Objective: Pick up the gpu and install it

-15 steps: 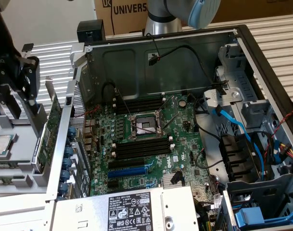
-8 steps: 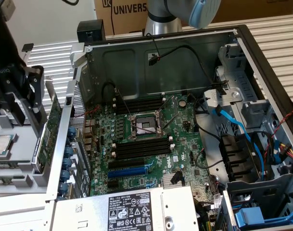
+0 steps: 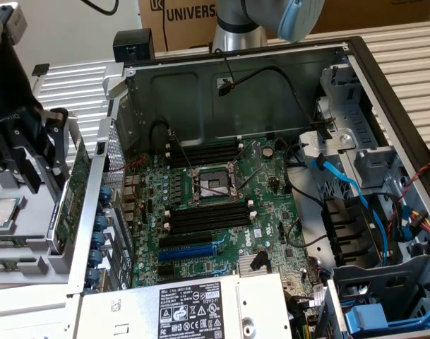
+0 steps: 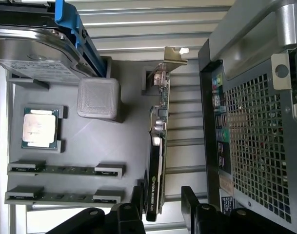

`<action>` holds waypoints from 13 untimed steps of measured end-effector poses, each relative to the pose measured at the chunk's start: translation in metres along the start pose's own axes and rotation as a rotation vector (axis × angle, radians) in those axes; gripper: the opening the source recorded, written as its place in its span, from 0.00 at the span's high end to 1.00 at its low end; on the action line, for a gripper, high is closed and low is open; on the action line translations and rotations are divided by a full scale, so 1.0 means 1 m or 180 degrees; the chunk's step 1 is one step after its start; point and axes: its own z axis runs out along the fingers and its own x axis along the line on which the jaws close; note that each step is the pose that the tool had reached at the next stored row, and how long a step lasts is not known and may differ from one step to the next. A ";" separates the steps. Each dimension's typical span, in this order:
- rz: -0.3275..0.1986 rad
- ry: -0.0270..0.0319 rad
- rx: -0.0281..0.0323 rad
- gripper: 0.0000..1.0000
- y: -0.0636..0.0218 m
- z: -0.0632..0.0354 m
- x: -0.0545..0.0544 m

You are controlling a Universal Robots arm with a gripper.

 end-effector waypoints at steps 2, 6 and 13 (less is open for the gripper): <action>0.0000 0.0000 -0.0001 0.55 -0.0002 0.0002 0.000; 0.0000 0.0000 -0.0001 0.55 -0.0008 0.0002 0.000; 0.0000 0.0000 -0.0001 0.55 -0.0013 0.0010 0.000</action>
